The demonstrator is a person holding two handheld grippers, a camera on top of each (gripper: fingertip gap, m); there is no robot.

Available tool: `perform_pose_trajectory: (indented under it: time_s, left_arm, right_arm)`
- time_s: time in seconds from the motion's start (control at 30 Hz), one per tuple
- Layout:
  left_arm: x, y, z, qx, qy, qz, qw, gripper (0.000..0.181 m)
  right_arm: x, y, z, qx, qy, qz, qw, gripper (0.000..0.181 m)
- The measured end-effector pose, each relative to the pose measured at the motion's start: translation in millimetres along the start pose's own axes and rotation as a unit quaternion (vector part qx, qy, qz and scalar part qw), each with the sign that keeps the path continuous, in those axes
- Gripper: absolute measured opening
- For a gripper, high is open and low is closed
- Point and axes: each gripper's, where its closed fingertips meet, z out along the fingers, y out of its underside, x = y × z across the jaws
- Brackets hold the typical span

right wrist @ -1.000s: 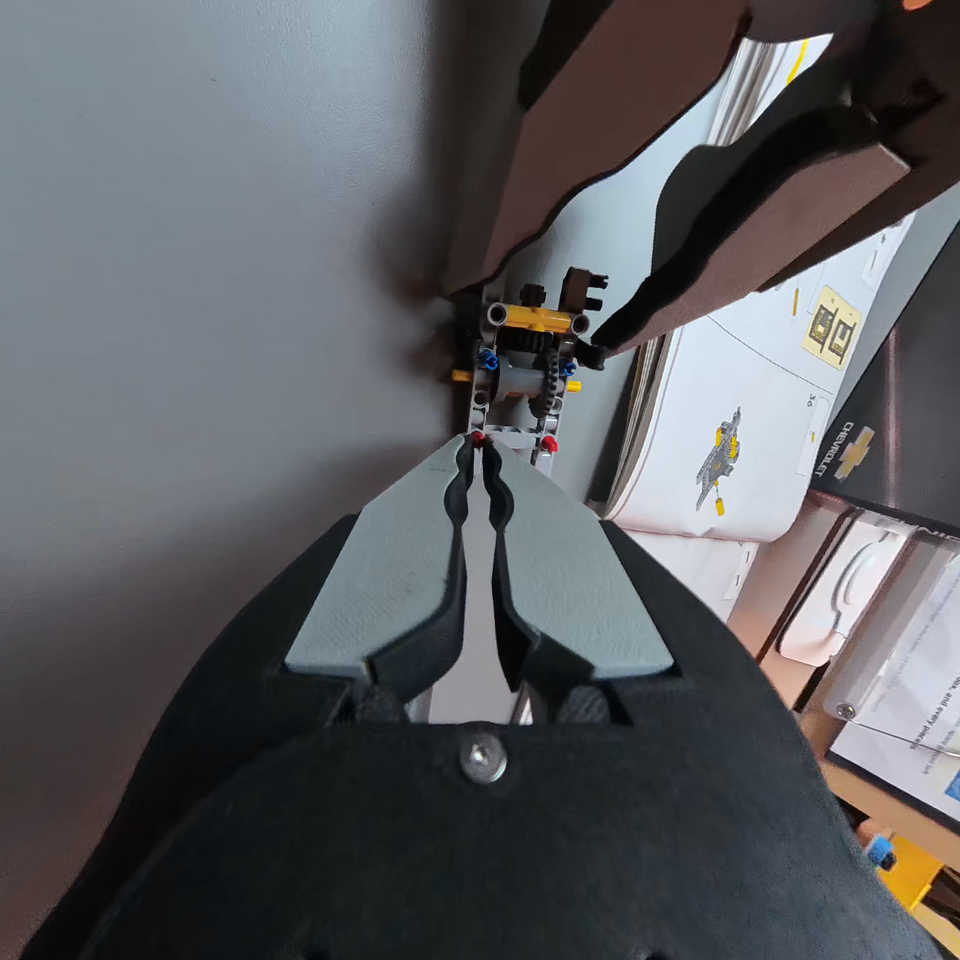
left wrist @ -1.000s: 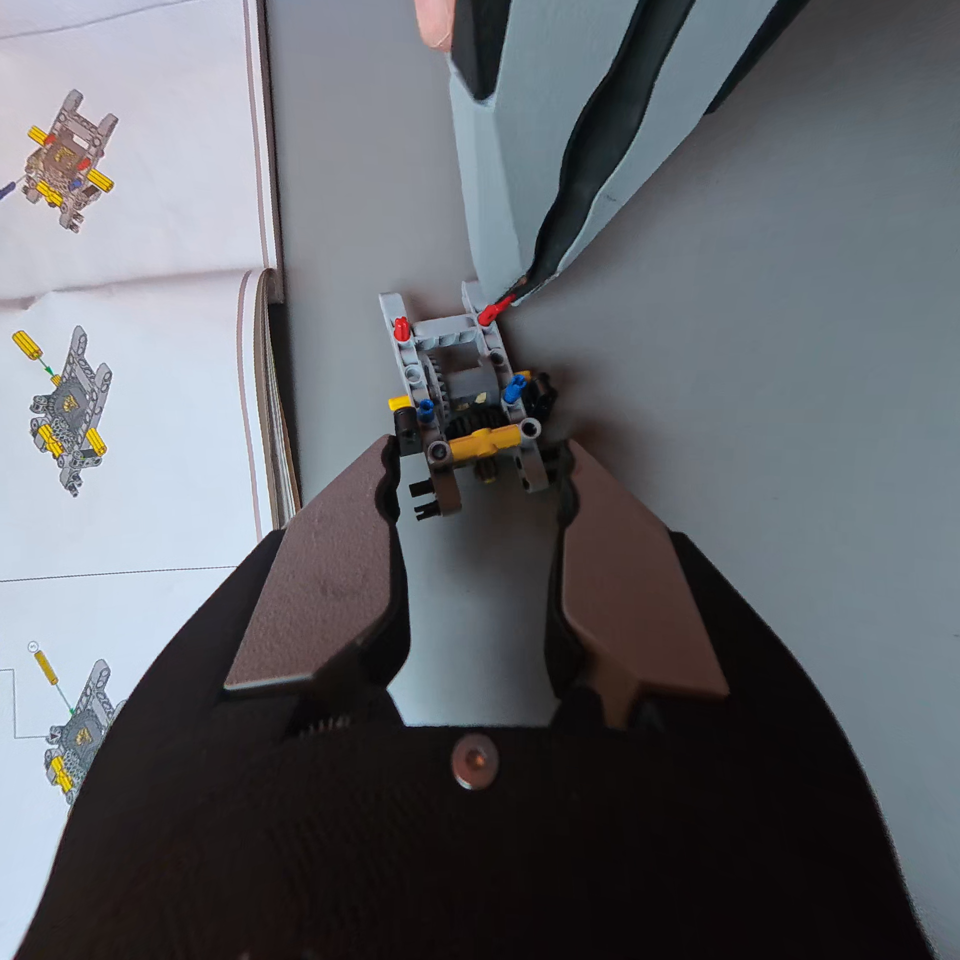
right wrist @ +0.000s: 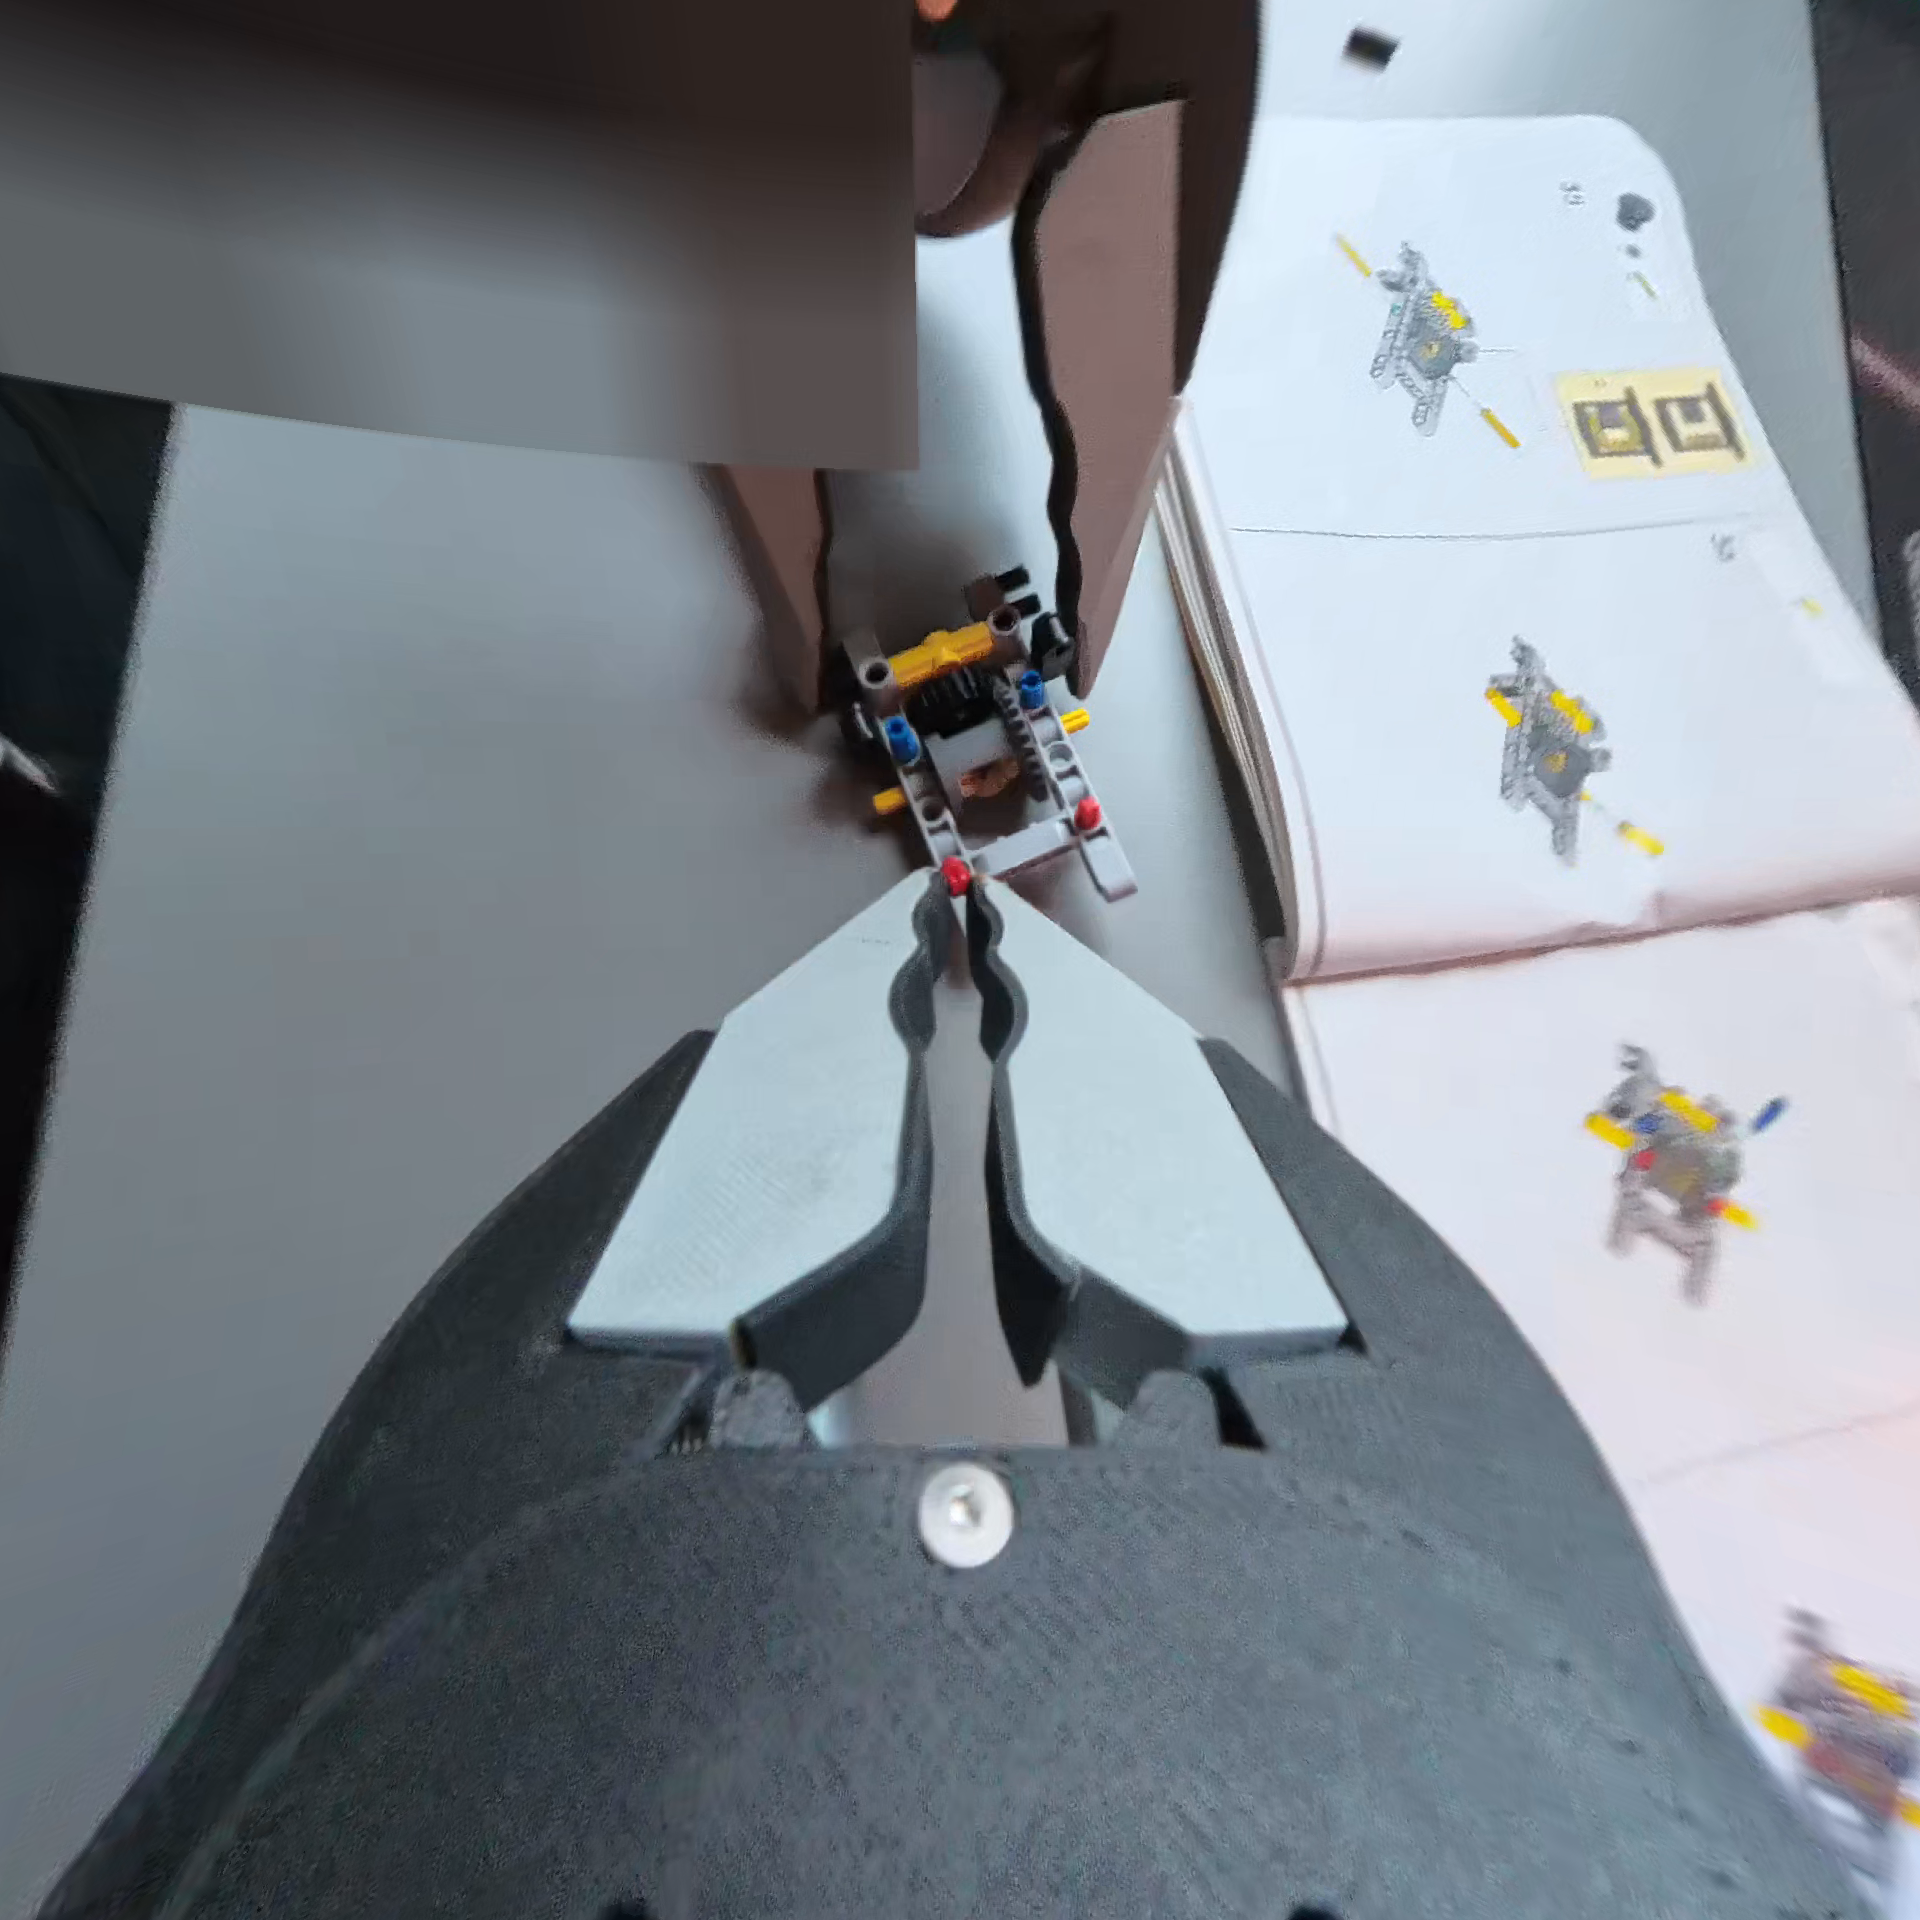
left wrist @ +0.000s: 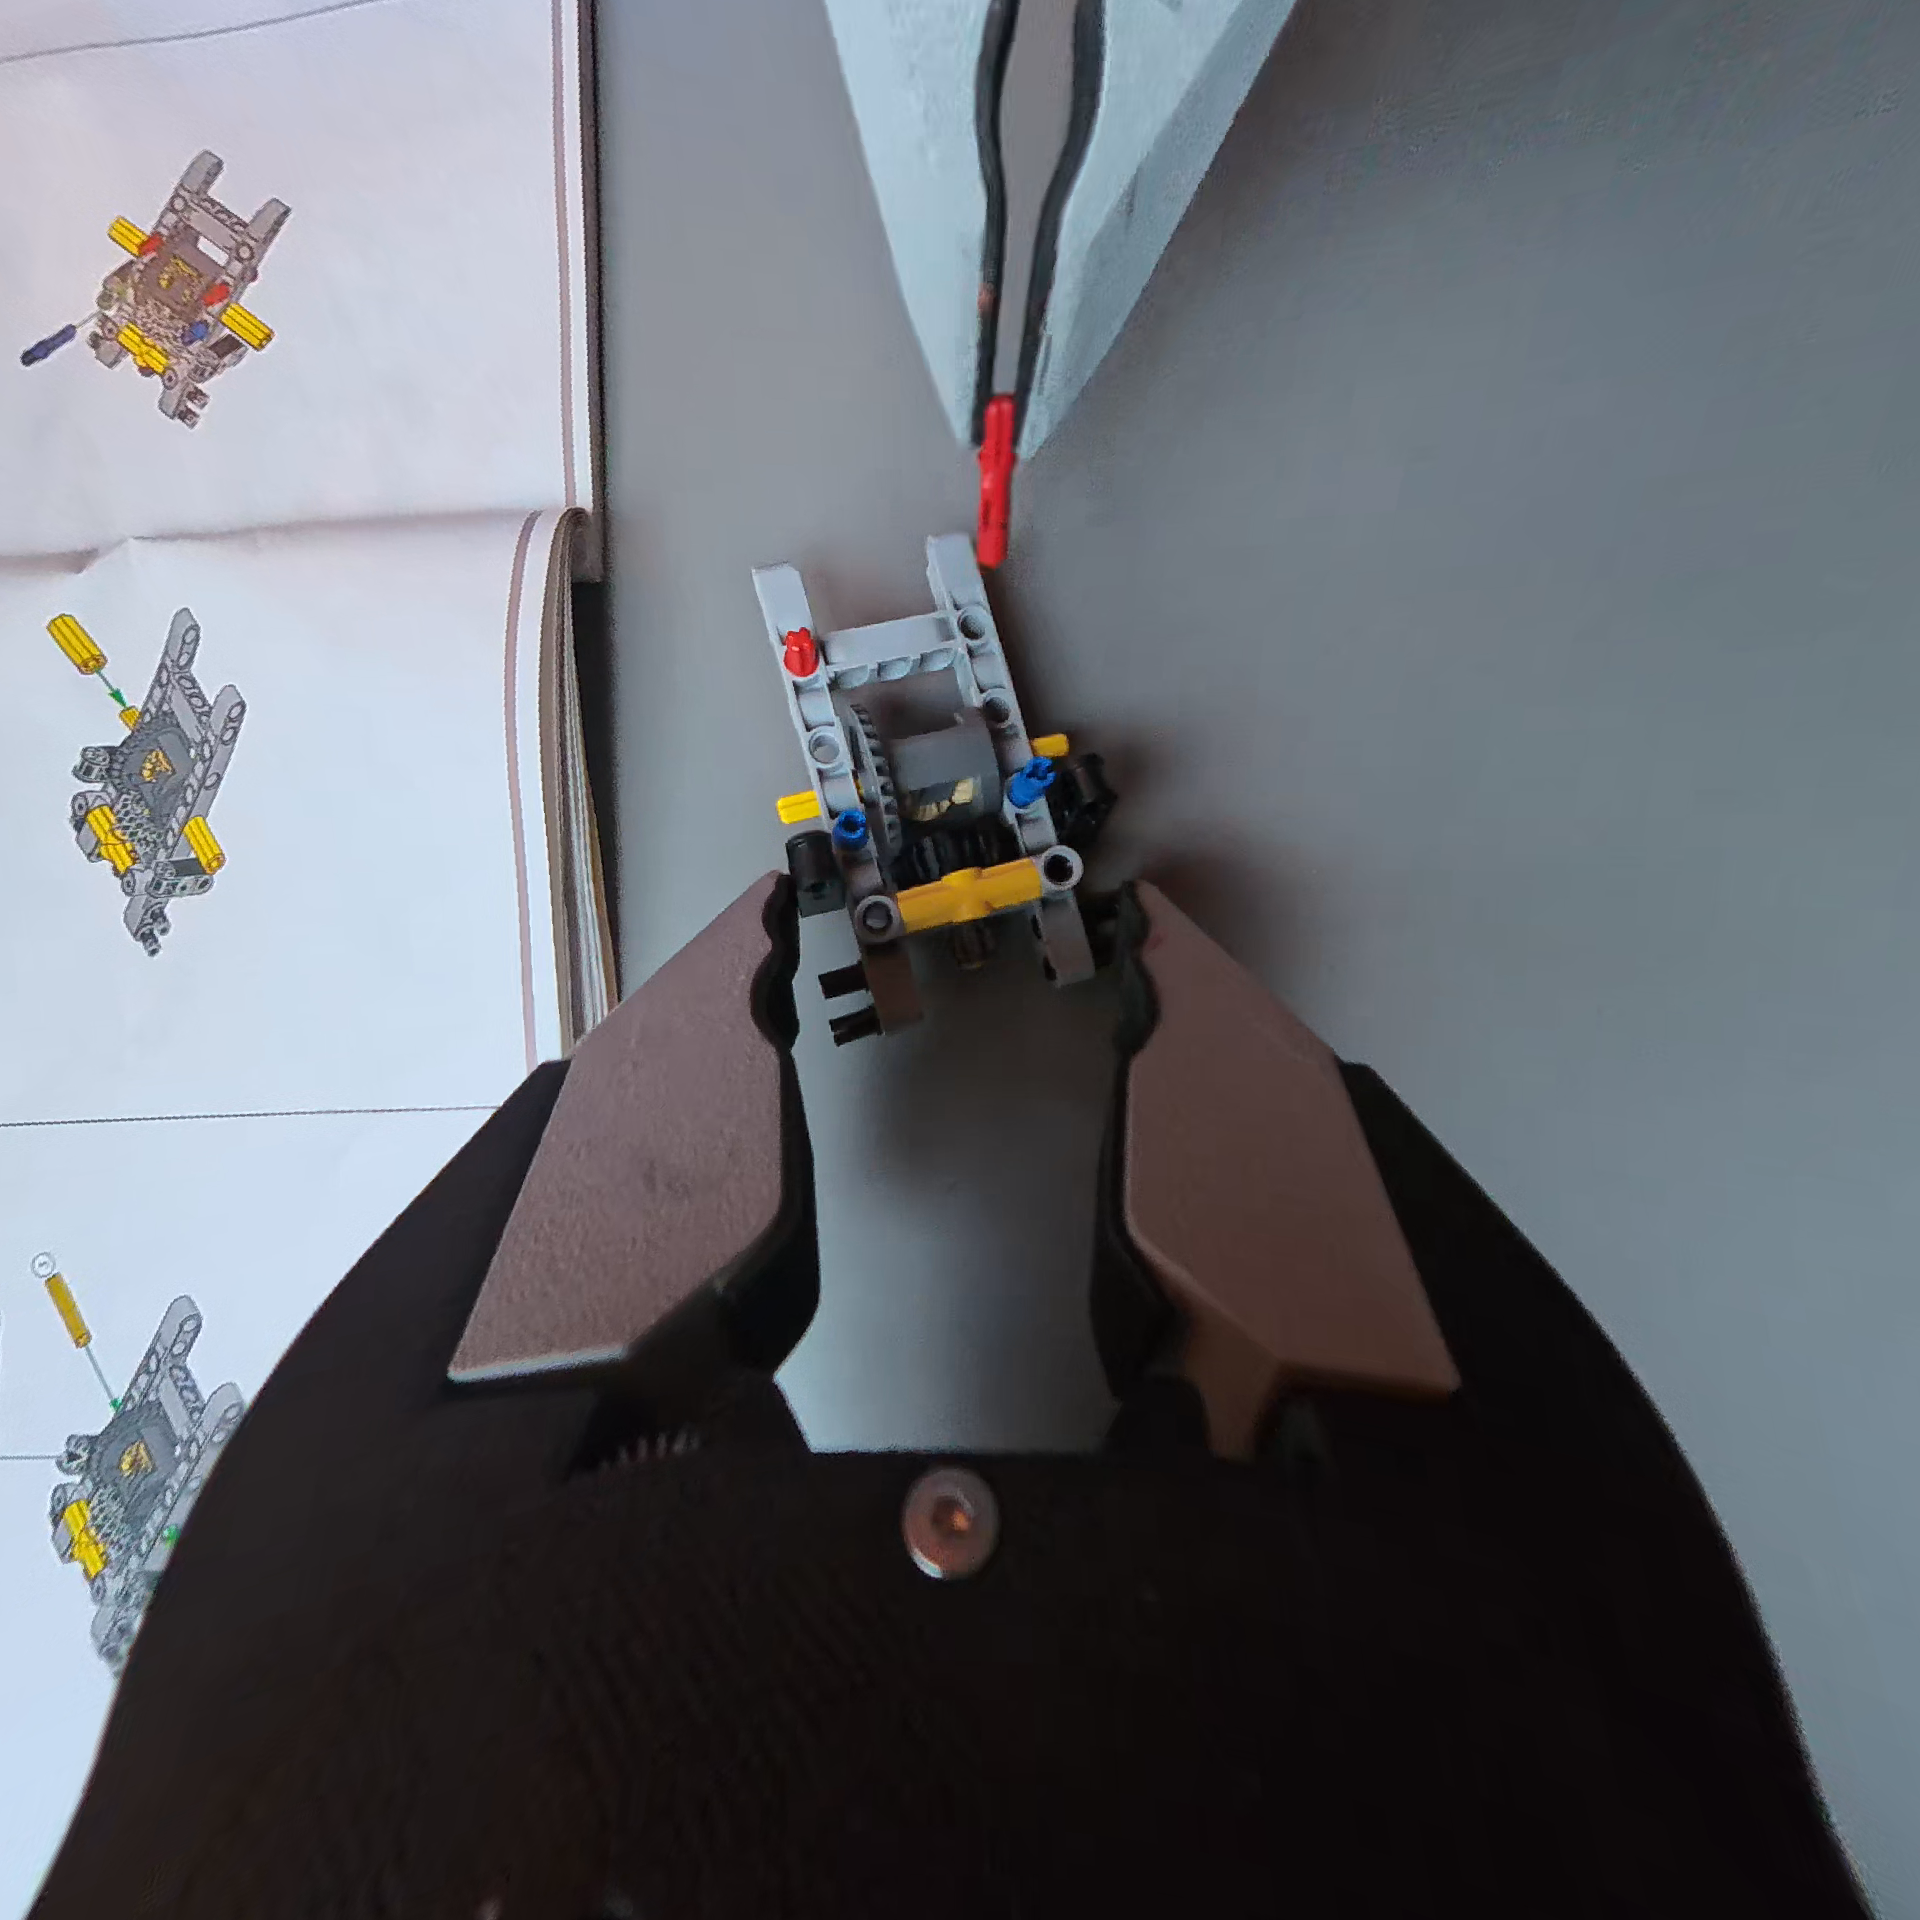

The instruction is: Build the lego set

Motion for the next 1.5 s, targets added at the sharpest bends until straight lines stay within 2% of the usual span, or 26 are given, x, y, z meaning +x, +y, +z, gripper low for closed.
perform_pose_trajectory:
  time_s: [0.23,0.43,0.5,0.6,0.77,0.83,1.03,1.27,1.5]
  left_arm:
    - [-1,-14,-17,0.041,-0.014,-0.001,0.999,0.063]
    - [6,-51,-40,0.14,-0.02,-0.004,0.99,0.038]
    - [4,-59,-42,0.16,-0.038,0.0,0.986,0.036]
    - [7,-60,-39,0.162,-0.038,0.008,0.986,0.018]
    - [13,-63,-34,0.167,-0.015,-0.002,0.986,0.02]
    - [16,-63,-34,0.172,-0.009,0.005,0.985,0.002]
    - [15,-59,-29,0.158,-0.019,0.012,0.987,0.001]
    - [24,-57,-21,0.155,-0.038,0.018,0.987,0.002]
    - [22,-47,-11,0.126,-0.054,0.036,0.99,0.001]
  right_arm:
    - [0,-7,-8,0.098,0.004,0.099,0.99,0.0]
    - [-2,-35,-18,0.213,-0.013,0.151,0.965,0.0]
    - [-2,-41,-19,0.239,-0.016,0.162,0.957,0.0]
    - [-4,-48,-19,0.262,-0.023,0.165,0.951,0.0]
    - [-11,-53,-12,0.254,-0.024,0.135,0.957,0.0]
    - [-12,-53,-10,0.248,-0.019,0.122,0.961,0.0]
    - [-13,-48,-6,0.203,0.007,0.082,0.976,0.001]
    - [-26,-45,1,0.181,-0.015,0.038,0.983,0.012]
    - [-21,-35,12,0.156,-0.002,0.004,0.988,0.002]
